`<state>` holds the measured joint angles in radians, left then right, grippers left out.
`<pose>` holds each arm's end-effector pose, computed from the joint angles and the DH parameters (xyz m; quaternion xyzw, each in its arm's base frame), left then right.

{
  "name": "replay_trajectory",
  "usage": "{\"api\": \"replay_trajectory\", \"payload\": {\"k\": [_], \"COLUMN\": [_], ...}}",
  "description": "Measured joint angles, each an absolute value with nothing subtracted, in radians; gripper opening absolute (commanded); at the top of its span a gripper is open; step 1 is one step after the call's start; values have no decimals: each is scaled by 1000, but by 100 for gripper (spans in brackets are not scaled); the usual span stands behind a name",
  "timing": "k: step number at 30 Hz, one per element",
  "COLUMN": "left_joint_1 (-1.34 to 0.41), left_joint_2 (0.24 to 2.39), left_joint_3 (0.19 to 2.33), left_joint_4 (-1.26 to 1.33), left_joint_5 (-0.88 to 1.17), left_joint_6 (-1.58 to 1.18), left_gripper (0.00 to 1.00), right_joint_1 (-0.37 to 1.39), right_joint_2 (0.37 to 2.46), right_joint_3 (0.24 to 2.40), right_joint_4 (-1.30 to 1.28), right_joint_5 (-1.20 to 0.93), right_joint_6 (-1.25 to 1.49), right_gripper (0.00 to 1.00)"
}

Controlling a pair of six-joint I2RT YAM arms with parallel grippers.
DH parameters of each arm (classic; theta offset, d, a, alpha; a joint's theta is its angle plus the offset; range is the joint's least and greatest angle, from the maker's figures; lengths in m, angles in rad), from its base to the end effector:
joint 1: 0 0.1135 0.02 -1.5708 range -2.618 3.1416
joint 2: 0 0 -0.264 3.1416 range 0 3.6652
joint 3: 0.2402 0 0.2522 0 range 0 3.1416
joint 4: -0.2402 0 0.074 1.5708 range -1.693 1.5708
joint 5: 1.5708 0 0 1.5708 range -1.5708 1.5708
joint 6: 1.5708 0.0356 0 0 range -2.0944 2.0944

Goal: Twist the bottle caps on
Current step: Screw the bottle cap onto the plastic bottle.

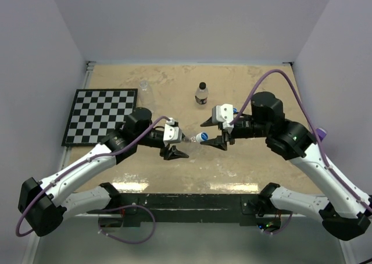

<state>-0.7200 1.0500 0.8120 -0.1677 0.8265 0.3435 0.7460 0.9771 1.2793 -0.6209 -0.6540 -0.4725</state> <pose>0.1564 -0.1720 0.3043 0.5782 0.5471 -0.4237 0.4322 0.1215 0.1417 0.4305 -0.5935 0.5216 0.3335 0.5142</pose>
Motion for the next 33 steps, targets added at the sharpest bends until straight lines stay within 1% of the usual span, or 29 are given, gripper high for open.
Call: {"api": "replay_trajectory", "payload": {"k": [4, 6, 13, 17, 18, 21, 23, 27, 33], "left_joint_1": [-719, -715, -714, -714, -714, -725, -762, -879, -978], "left_joint_2": [1054, 1056, 1056, 1055, 1054, 1039, 1021, 992, 970], "left_joint_3": [814, 814, 817, 817, 817, 817, 817, 816, 781], "left_joint_4": [-181, -182, -182, -181, -181, -182, -189, -196, -128], "left_joint_5": [839, 844, 855, 833, 828, 723, 596, 275, -77], "left_joint_6": [346, 351, 358, 356, 356, 341, 329, 279, 216], "left_gripper": [0, 0, 0, 0, 0, 0, 0, 0, 0], "right_joint_1": [746, 746, 746, 746, 746, 744, 741, 740, 739], "right_joint_2": [1007, 1010, 1009, 1016, 1020, 1038, 1054, 1069, 1082], "right_joint_3": [1282, 1286, 1287, 1288, 1288, 1288, 1288, 1275, 1224], "right_joint_4": [-651, -664, -670, -663, -659, -630, -604, -534, -384], "right_joint_5": [-683, -695, -718, -713, -705, -651, -618, -550, -427], "right_joint_6": [-496, -506, -506, -476, -461, -390, -331, -168, 75], "right_gripper": [50, 45, 14, 1, 0, 0, 0, 0, 0]}}
